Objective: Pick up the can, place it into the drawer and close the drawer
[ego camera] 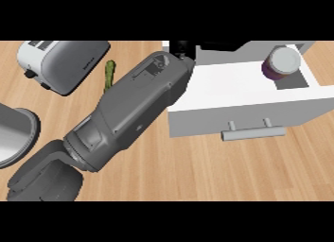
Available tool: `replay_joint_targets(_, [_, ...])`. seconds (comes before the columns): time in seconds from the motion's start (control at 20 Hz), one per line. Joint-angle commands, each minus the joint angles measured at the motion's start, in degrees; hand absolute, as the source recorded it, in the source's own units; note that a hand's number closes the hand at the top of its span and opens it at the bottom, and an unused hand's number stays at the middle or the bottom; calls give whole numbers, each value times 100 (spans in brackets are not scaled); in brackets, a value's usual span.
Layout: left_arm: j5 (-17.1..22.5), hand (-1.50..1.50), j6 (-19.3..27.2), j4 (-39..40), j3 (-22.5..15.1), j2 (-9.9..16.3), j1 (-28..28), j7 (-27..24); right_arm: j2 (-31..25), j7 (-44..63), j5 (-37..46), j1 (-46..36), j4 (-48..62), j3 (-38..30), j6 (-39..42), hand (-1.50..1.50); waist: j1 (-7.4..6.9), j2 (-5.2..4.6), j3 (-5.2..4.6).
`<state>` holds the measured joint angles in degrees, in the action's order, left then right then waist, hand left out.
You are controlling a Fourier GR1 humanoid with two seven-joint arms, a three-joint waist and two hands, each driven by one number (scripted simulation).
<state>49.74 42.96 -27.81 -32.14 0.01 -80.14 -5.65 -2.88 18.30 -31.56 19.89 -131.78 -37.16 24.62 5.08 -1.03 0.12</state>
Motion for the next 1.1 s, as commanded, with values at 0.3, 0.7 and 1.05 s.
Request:
replay_joint_targets(0.3, [452, -150, 144, 241, -231, -1, 2, -441, 119, -53, 323, -172, 73, 151, -1, -150, -5, -20, -1])
replay_joint_targets(0.7, [783, -150, 196, 149, -304, -1, 70, -706, -147, -565, 1031, -304, -589, -101, 228, -150, 58, -32, -3])
replay_joint_targets(1.05, [965, -150, 164, 46, -257, -1, -81, -1008, -129, -1208, 2158, -658, -845, 370, 495, -150, -121, -1, -4])
